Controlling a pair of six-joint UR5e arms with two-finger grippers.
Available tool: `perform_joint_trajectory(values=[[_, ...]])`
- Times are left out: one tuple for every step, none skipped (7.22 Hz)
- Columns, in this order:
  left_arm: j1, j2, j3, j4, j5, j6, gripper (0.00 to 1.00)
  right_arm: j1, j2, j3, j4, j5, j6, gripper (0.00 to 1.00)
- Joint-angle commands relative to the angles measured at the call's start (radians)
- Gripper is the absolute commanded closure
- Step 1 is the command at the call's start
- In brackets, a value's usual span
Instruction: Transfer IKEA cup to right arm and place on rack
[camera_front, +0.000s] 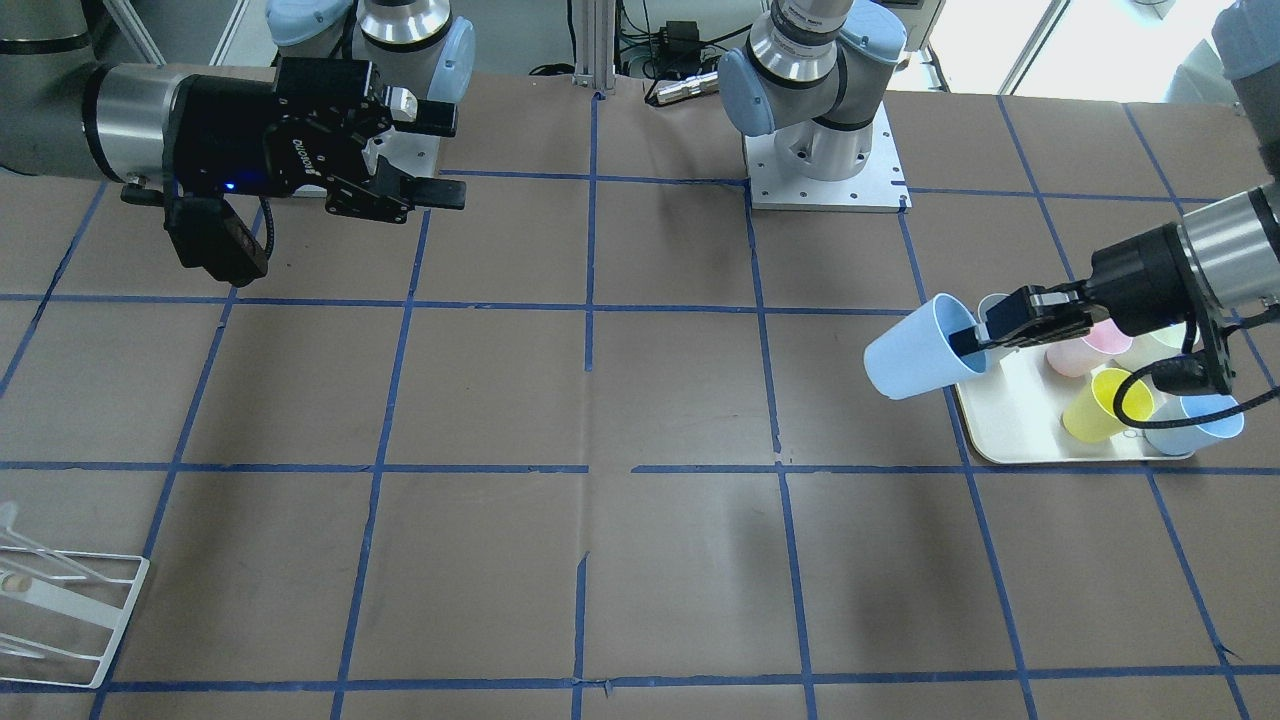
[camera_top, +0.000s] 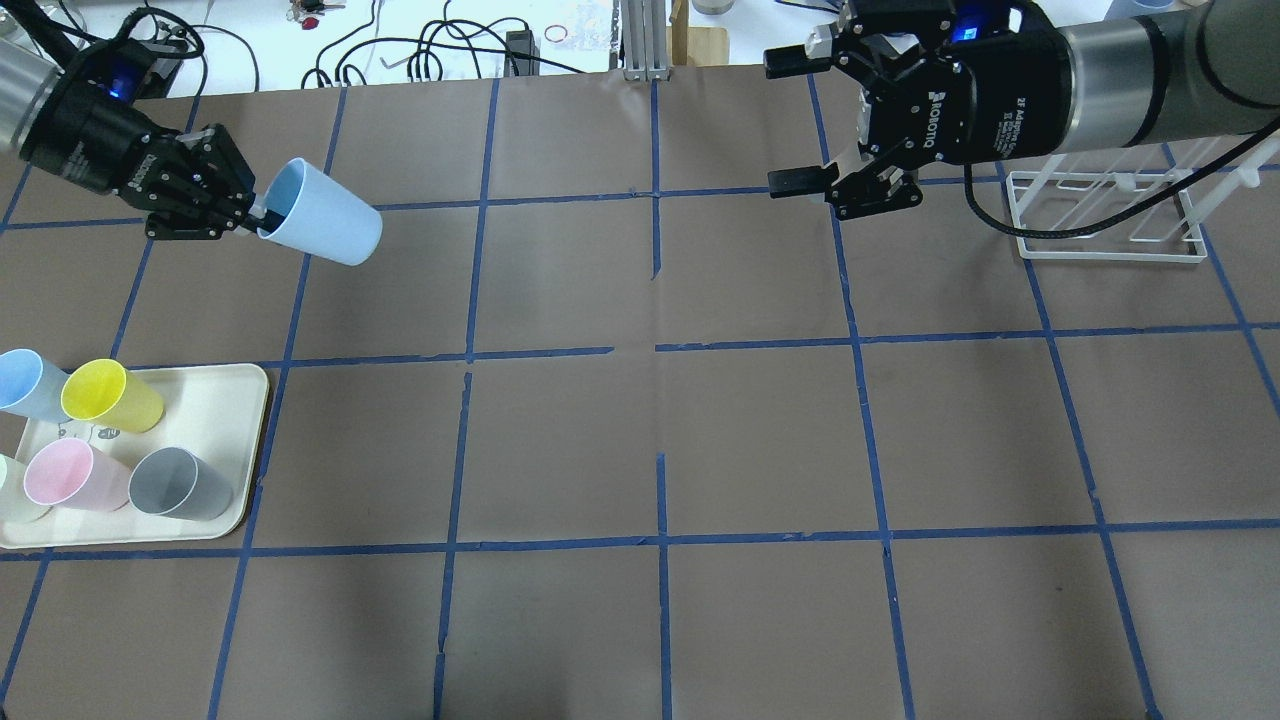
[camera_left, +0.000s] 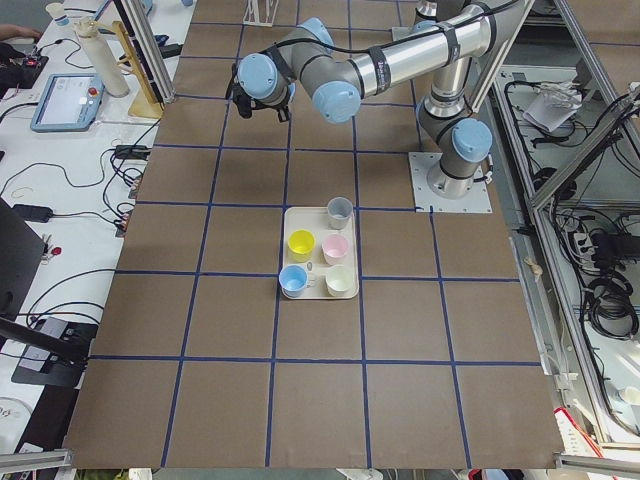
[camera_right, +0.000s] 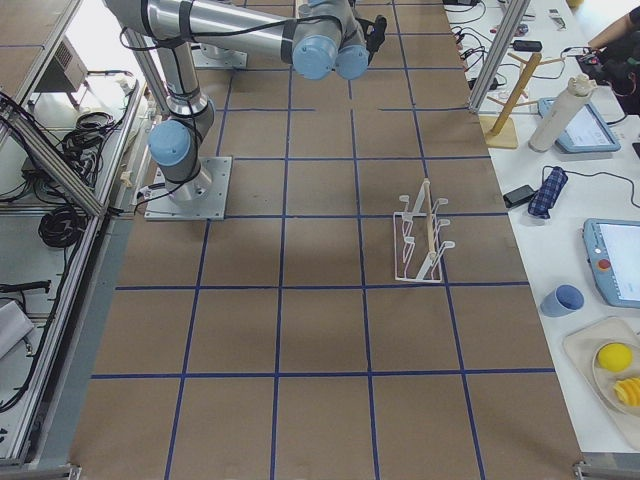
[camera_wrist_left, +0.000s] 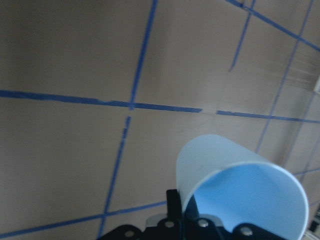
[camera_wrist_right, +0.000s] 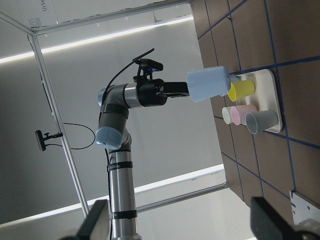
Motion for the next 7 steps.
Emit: perform_joint_trajectory(values=[[-0.07,0.02,0.006,-0.226,-0.23,-0.028,1.0,-0.001,0.004,0.002,-0.012,0.003,-0.003,0.0],[-0.101,0.023,0.004,-0.282,-0.291,-0.028,1.0,0.002,0.013,0.002,-0.016,0.001,-0.008,0.0],[-0.118,0.02,-0.002,-0.358,-0.396,-0.021,1.0,0.009,0.022,0.002,-0.018,0.001,-0.008,0.0],[-0.166,0.018,-0.005,-0.42,-0.5,-0.016,1.0,0.02,0.034,0.002,-0.019,0.01,-0.01,0.0],[-0.245,0.005,-0.008,-0.439,-0.647,-0.017,1.0,0.035,0.05,0.002,-0.024,0.016,-0.011,0.0],[-0.294,-0.004,-0.013,-0.437,-0.732,-0.016,1.0,0.046,0.068,0.0,-0.041,0.018,-0.016,0.0],[-0.315,-0.008,-0.022,-0.439,-0.751,-0.014,1.0,0.062,0.08,0.0,-0.041,0.039,-0.016,0.0]])
